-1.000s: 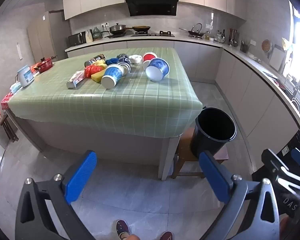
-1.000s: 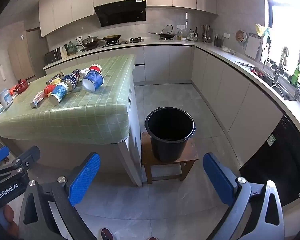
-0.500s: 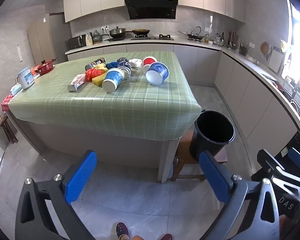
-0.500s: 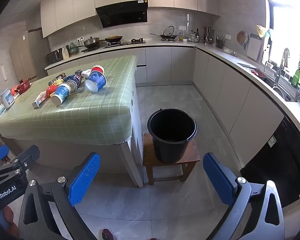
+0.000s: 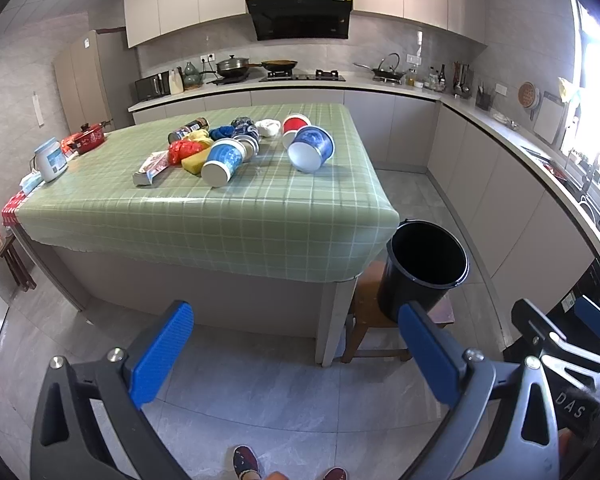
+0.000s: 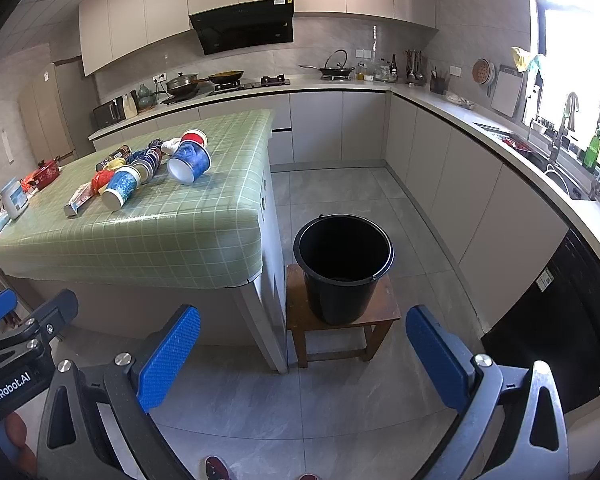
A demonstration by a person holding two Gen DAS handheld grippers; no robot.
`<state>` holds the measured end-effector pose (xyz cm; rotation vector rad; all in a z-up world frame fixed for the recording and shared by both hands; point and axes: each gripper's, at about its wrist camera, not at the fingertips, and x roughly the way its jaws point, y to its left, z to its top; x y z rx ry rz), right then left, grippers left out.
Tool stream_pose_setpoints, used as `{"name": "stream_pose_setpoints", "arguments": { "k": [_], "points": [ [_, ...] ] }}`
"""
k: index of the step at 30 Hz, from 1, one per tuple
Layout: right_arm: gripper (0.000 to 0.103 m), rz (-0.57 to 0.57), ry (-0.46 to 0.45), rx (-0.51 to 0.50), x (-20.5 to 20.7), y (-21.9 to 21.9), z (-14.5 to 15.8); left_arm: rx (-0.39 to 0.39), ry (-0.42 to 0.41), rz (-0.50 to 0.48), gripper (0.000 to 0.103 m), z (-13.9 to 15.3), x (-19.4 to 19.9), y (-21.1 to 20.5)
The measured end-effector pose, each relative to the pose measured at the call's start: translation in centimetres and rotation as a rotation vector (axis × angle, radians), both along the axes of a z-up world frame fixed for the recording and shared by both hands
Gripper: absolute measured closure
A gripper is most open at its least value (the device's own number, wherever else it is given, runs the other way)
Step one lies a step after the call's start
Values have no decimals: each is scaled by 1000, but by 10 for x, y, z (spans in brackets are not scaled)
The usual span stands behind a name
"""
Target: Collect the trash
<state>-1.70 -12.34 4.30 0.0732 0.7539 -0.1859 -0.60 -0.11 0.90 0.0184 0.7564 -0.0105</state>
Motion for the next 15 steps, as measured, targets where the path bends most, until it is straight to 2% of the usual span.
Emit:
{"name": "stream_pose_setpoints", "arguments": {
  "k": [15],
  "points": [
    [0,-5,6,-4,0,-3,-3,3,0,-1,0,0,0,-3]
  ]
}}
